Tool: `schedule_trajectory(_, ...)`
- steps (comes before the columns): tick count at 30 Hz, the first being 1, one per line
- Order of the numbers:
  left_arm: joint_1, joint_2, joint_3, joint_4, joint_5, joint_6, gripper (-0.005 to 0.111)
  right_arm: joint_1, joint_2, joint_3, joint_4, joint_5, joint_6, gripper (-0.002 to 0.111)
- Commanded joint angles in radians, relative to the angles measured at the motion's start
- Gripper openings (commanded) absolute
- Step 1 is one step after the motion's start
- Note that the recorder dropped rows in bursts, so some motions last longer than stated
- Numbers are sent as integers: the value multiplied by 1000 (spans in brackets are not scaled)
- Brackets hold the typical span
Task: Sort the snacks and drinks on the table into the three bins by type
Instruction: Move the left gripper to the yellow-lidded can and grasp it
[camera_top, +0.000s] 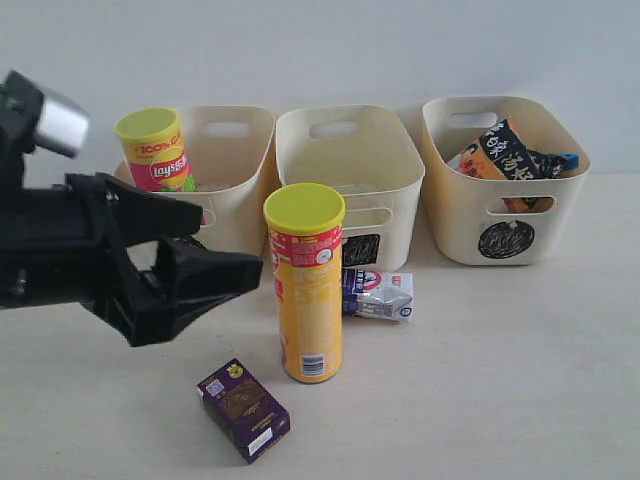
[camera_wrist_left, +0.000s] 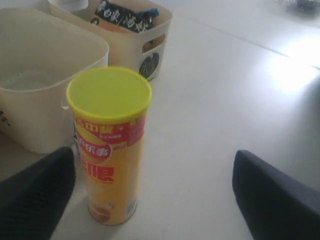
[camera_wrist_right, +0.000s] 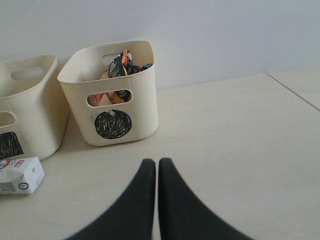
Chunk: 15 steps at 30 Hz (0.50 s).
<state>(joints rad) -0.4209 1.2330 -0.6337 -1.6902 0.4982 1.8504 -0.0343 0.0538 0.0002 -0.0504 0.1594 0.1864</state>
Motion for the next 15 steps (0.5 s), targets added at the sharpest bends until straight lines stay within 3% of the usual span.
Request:
schedule_trajectory(1,-20,129,6,-54,-30,87,80,-5,-1,0,-3,0,-1,0)
schedule_trajectory(8,-20,334,-52,-54,-27,67,80,-5,-1,0,-3,2,-1,0)
schedule_trajectory(15,-20,420,-172,-54,-9,64,80,-5,-1,0,-3,2,-1,0)
